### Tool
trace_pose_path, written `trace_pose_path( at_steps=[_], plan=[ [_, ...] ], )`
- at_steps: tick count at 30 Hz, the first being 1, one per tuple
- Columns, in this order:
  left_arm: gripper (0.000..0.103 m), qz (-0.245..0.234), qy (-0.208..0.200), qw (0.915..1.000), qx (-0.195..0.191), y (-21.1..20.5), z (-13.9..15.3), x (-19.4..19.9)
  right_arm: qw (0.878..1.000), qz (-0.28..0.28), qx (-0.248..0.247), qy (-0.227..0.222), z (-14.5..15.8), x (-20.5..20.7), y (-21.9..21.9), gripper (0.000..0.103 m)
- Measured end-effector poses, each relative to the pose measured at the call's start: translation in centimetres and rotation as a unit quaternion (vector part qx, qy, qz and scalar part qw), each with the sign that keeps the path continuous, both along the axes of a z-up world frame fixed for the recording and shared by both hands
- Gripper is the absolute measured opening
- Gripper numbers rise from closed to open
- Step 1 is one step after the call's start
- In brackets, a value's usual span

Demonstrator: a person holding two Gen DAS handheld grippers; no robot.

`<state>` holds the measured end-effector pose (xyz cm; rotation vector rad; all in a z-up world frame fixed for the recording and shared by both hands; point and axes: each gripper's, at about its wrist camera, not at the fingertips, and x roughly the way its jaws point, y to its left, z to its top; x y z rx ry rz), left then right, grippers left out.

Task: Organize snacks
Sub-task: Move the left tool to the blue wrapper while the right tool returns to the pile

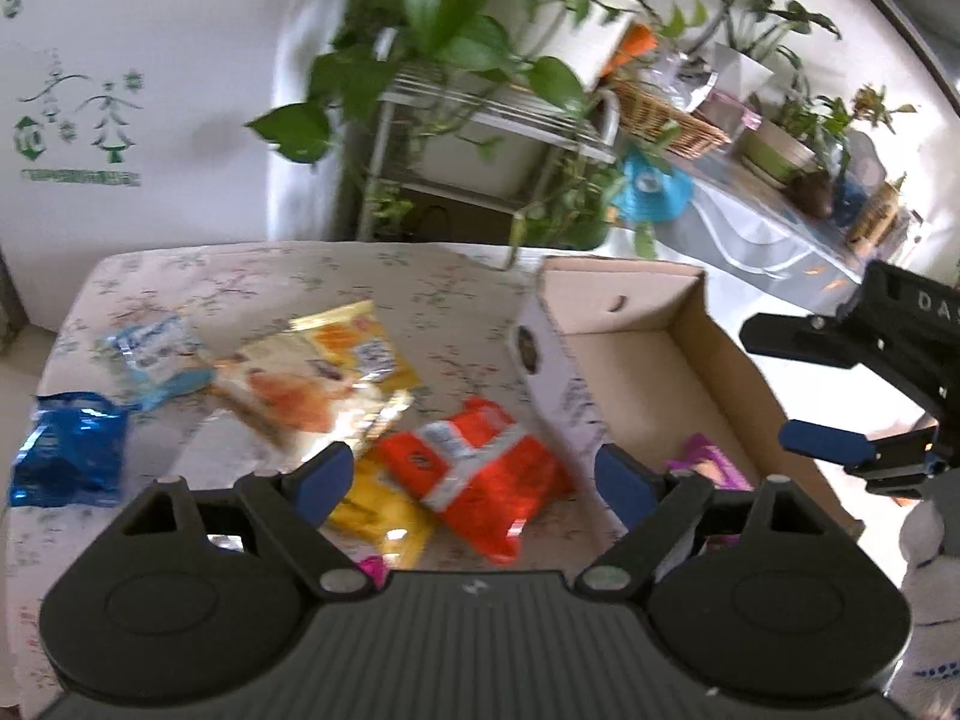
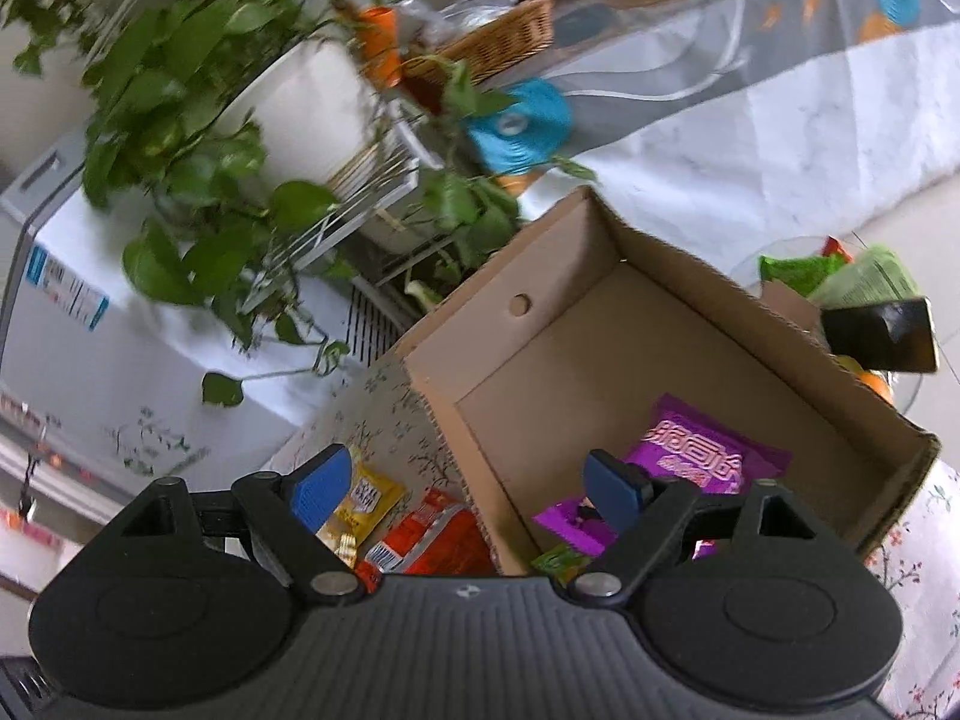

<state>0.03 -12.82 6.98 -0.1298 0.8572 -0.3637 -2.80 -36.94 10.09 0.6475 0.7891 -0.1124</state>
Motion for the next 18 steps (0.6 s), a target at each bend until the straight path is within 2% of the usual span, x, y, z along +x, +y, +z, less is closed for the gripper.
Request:
trace_pose_path(
  at_steps=[10, 18],
  plan=[
    [0.088, 0.034, 0.0, 0.9991, 0.025, 5.3, -0.2, 0.7, 0.997, 0.075, -0.032, 0.0, -0.4, 0.9, 3.9, 0.09],
    [0.088, 0.079, 0.008, 0.9959, 0.043, 10.5, -0.6, 2.2, 0.986, 0.158, -0.055, 0.002, -1.0, 1.4, 8.1, 0.091]
  ],
)
